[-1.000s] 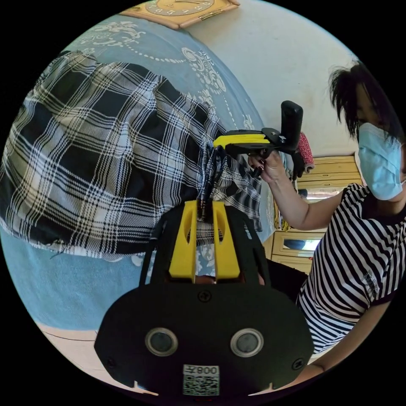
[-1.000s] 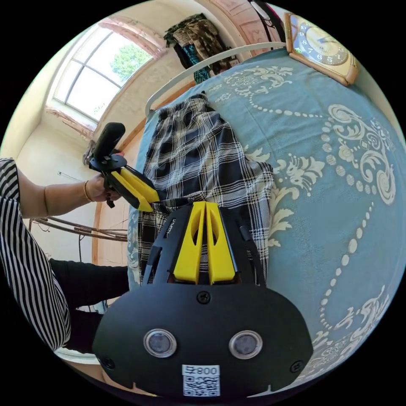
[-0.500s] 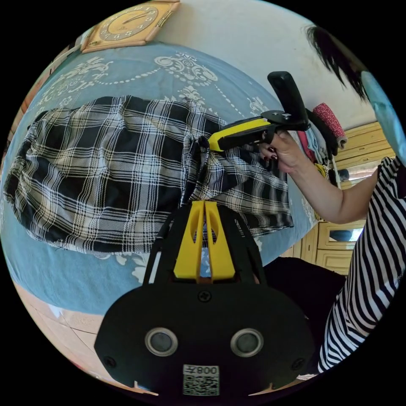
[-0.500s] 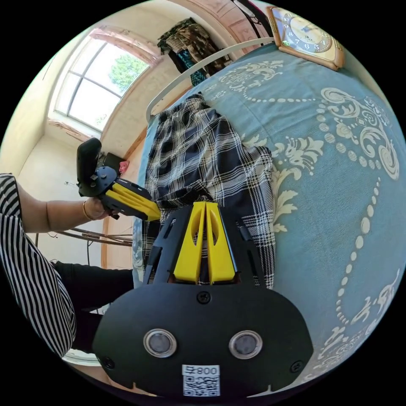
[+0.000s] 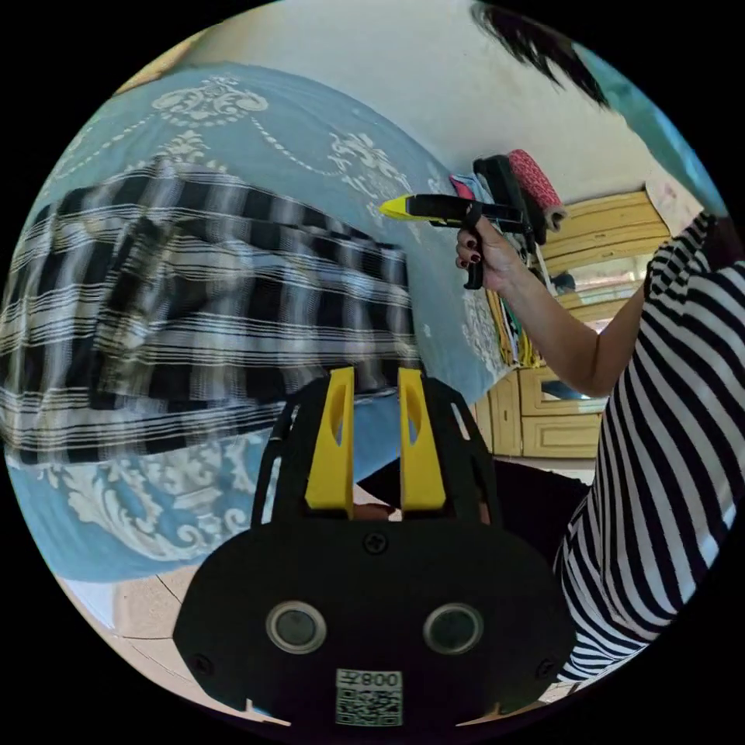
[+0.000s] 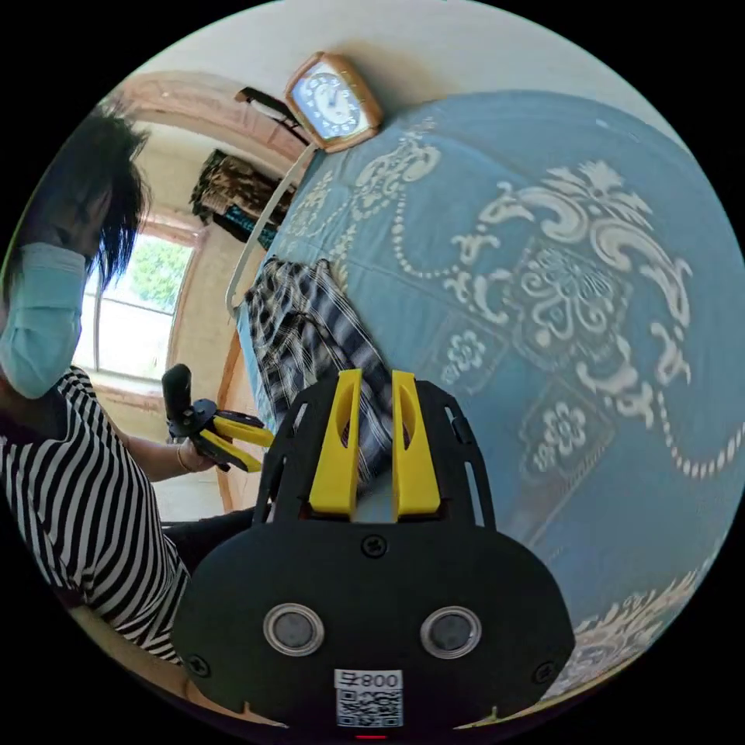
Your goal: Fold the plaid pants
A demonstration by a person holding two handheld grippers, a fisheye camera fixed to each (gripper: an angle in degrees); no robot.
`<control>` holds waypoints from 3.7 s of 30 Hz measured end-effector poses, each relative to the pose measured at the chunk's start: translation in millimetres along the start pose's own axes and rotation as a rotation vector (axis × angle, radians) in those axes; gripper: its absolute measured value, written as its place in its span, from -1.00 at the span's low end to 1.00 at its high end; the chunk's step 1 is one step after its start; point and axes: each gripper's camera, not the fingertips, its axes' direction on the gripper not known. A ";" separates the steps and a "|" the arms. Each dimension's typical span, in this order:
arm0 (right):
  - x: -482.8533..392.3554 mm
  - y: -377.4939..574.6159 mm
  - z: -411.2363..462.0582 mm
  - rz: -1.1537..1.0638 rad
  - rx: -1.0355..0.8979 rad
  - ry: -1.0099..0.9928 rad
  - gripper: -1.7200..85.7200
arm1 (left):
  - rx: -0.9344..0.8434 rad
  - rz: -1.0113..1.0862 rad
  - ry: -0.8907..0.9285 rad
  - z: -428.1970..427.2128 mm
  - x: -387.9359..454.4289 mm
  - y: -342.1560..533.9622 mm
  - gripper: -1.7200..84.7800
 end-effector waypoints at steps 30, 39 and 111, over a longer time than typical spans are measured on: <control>72.9 51.0 -43.8 0.306 -0.032 -0.213 -0.91 | -0.202 0.365 -0.021 83.1 140.5 4.3 -0.94; 61.4 55.6 -68.0 0.360 0.026 -0.313 -0.91 | -0.115 0.330 0.242 21.8 128.1 11.7 -0.94; -192.7 -267.5 350.1 -0.542 -0.271 -0.206 -0.95 | 0.715 -0.456 -0.357 -376.1 -195.0 258.8 -0.93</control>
